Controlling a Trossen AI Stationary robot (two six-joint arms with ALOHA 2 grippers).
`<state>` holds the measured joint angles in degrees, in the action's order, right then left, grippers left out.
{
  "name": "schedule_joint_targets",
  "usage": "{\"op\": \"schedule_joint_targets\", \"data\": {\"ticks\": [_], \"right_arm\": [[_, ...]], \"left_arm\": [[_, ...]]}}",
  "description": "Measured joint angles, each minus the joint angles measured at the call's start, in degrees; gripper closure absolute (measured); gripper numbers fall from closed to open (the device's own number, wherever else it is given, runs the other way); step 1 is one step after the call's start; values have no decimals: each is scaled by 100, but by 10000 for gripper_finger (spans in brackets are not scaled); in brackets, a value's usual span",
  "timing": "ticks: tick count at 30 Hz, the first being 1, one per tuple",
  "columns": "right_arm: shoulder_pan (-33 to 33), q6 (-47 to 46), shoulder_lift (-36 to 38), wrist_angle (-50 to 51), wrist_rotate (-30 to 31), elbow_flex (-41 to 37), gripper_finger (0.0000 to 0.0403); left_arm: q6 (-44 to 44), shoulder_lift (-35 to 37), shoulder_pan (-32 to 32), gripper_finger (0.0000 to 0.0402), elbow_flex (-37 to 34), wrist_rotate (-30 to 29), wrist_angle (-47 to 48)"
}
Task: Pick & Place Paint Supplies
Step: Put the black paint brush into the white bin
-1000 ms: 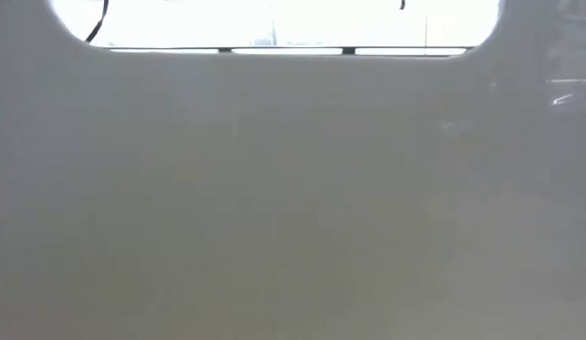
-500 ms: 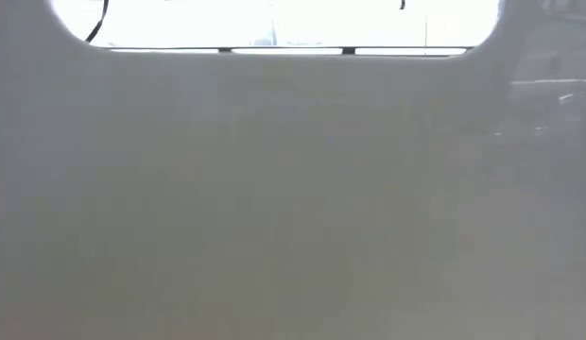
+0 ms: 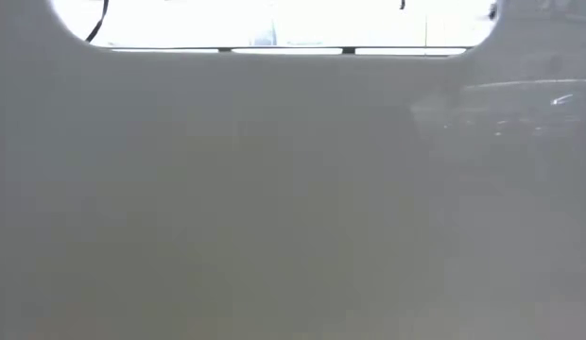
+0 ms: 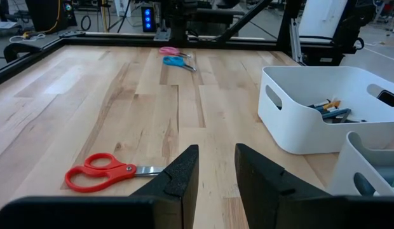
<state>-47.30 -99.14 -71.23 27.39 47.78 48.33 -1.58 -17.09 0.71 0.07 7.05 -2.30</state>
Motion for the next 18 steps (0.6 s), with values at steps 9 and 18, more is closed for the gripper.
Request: {"op": "schedule_joint_targets", "data": {"ticks": [9,18], "right_arm": [[470,2421,-702,-3377,-63,10,391],[984,2708,-2044,-3959,-1380,794,391]], "left_arm": [[0,0,0,297,1,2,0],[0,-3,0,297,1,0,1]]}}
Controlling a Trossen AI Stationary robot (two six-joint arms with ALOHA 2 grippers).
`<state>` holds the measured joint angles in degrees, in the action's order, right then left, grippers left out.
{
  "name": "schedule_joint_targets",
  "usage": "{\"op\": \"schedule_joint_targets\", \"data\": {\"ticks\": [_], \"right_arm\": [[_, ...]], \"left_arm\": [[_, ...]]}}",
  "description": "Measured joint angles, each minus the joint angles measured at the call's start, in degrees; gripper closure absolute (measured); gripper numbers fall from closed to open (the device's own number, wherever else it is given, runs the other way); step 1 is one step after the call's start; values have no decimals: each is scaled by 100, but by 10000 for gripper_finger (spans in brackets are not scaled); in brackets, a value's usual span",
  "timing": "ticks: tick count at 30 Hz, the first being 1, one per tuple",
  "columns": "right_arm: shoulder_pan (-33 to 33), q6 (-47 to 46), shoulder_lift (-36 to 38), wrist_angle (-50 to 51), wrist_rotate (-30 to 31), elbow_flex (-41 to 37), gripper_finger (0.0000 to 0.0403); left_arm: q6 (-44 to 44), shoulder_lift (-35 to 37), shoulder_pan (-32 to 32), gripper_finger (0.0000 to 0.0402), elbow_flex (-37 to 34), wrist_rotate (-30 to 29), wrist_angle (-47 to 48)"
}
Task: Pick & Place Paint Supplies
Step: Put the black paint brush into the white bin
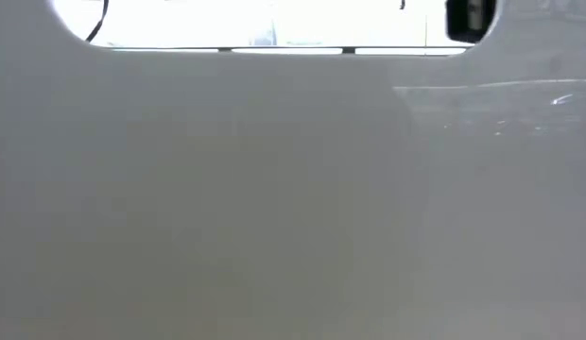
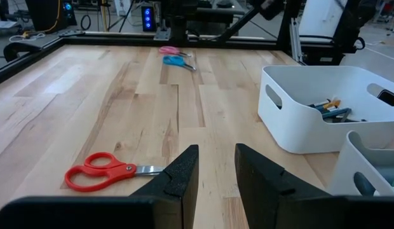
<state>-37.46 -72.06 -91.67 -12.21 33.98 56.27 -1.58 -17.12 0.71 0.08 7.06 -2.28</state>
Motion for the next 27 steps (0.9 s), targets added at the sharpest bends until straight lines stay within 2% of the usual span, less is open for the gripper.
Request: {"op": "schedule_joint_targets", "data": {"ticks": [5,16,22,27], "right_arm": [[159,14,-689,316,-531,665,391],[348,-483,-1825,2185,-1429,1952,391],[496,-709,-2272,2858,-2034,2299,390],[561,-714,-2370,2812,-2258,2345,390]], "left_arm": [[-1,2,0,297,0,1,-2],[0,2,0,297,0,1,0],[0,2,0,297,0,1,0],[0,3,0,297,0,1,-2]]}}
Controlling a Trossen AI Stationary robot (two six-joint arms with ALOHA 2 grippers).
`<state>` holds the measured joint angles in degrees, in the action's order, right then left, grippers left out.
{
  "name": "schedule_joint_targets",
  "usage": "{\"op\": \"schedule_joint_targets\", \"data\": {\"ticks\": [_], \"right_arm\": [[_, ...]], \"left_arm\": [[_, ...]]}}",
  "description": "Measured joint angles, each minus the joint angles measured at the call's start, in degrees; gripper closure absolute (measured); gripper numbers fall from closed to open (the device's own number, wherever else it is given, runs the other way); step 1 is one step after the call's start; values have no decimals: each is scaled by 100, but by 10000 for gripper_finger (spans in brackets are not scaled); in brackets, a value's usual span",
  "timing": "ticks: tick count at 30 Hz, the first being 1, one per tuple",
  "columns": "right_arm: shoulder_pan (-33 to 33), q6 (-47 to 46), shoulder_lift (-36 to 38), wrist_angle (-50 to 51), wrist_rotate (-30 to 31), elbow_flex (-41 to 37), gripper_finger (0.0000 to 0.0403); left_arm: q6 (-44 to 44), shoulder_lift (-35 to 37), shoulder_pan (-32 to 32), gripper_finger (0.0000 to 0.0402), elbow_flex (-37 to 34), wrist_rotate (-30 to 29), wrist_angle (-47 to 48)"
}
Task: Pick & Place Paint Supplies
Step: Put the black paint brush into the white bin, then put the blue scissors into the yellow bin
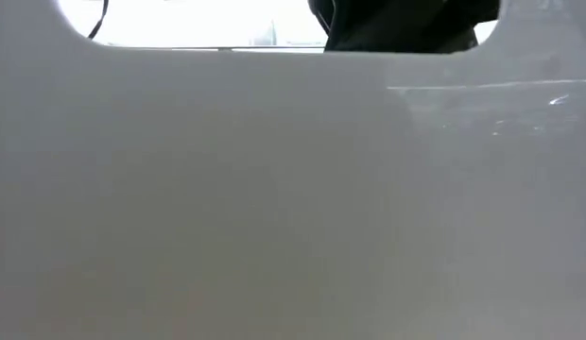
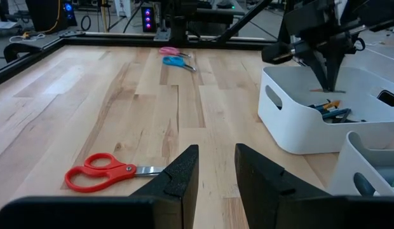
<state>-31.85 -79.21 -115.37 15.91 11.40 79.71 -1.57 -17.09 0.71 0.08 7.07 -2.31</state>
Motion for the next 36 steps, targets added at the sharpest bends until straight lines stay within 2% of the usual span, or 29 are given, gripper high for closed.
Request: {"op": "schedule_joint_targets", "data": {"ticks": [9,18,26,29,36], "right_arm": [[93,-14,43,21,-104,-56,387],[118,253,39,-12,-140,-33,317],[116,692,166,-140,-123,-34,310],[109,1129,442,-280,157,-34,310],[-28,2845,1277,-298,1624,-69,310]], "left_arm": [[1,-1,0,297,0,0,0],[0,-1,0,297,0,-2,1],[0,-1,0,297,0,0,1],[1,-1,0,297,0,-2,2],[1,-1,0,297,0,-2,1]]}}
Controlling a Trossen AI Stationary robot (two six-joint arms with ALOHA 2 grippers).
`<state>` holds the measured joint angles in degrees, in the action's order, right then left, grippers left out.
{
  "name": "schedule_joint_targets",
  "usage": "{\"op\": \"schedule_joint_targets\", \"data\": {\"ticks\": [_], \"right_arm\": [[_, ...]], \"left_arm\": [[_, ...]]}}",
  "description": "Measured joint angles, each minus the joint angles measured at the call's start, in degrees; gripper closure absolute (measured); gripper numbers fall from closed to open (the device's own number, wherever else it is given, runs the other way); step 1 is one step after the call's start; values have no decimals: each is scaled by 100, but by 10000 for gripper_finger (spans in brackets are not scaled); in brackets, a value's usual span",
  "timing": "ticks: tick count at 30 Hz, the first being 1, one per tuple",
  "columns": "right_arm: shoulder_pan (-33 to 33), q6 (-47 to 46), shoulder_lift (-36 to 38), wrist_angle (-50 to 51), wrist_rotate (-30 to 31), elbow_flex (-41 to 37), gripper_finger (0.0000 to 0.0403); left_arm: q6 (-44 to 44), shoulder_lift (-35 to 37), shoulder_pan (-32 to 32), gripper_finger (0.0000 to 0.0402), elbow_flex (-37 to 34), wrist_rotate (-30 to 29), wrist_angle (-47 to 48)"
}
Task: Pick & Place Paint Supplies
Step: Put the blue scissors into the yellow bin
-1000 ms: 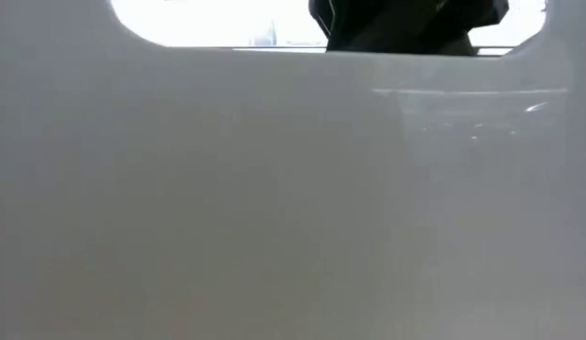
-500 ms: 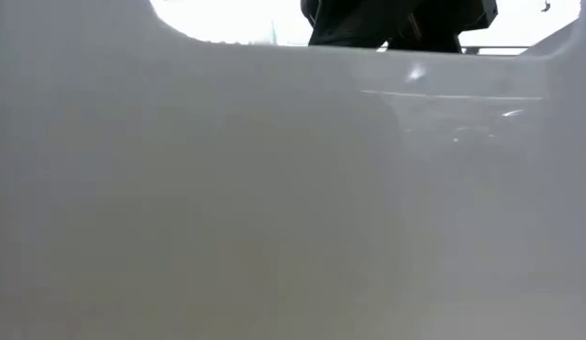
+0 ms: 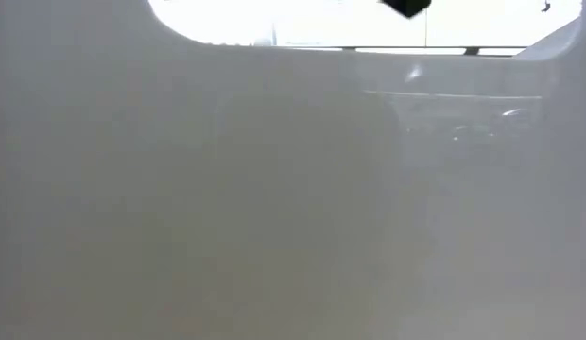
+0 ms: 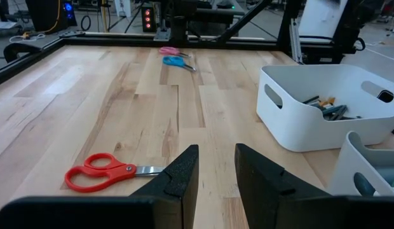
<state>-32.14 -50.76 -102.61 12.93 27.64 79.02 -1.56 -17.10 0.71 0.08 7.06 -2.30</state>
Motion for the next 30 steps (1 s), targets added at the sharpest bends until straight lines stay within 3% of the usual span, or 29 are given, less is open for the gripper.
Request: {"op": "schedule_joint_targets", "data": {"ticks": [8,12,21,25,30], "right_arm": [[-44,913,886,216,845,-477,310],[76,894,1445,1130,853,-722,310],[343,322,2583,4356,795,-745,310],[498,248,2959,5166,769,-771,310],[960,771,3198,6021,97,-797,310]], "left_arm": [[-1,0,0,297,0,-1,0],[-2,0,0,297,0,1,1],[-2,0,0,297,0,0,1],[-1,-1,0,297,0,0,1],[-1,2,0,297,0,2,0]]}}
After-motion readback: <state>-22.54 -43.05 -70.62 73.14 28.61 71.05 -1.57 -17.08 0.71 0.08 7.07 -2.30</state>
